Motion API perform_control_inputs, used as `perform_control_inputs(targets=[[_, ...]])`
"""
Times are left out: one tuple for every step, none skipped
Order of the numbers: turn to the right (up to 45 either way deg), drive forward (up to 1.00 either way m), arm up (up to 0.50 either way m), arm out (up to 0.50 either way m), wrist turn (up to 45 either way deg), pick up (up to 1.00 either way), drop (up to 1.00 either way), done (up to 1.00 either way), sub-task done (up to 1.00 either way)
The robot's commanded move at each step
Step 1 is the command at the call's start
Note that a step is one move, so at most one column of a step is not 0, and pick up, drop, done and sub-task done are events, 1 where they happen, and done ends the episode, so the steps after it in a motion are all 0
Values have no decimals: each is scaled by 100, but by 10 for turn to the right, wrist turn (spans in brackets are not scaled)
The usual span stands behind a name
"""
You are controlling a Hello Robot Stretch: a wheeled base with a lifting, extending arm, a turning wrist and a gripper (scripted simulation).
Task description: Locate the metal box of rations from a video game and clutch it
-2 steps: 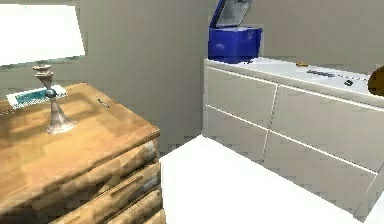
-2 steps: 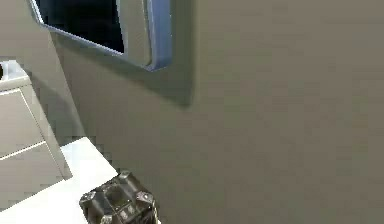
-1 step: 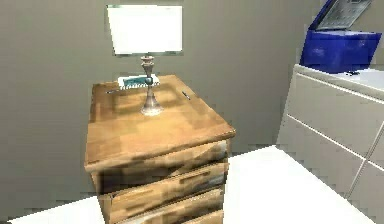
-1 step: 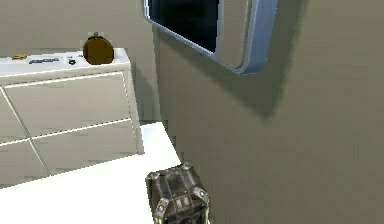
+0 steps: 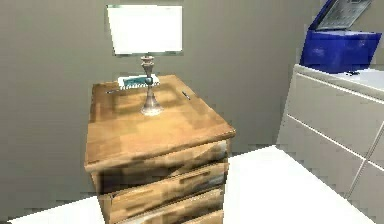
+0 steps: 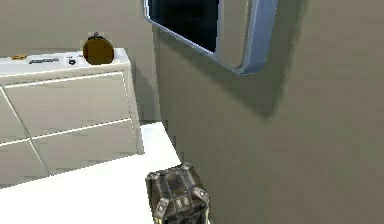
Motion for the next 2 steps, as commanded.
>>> perform_control_inputs(targets=[[0,0,0,42,0,0,0,0,0],[0,0,0,0,450,0,0,0,0]])
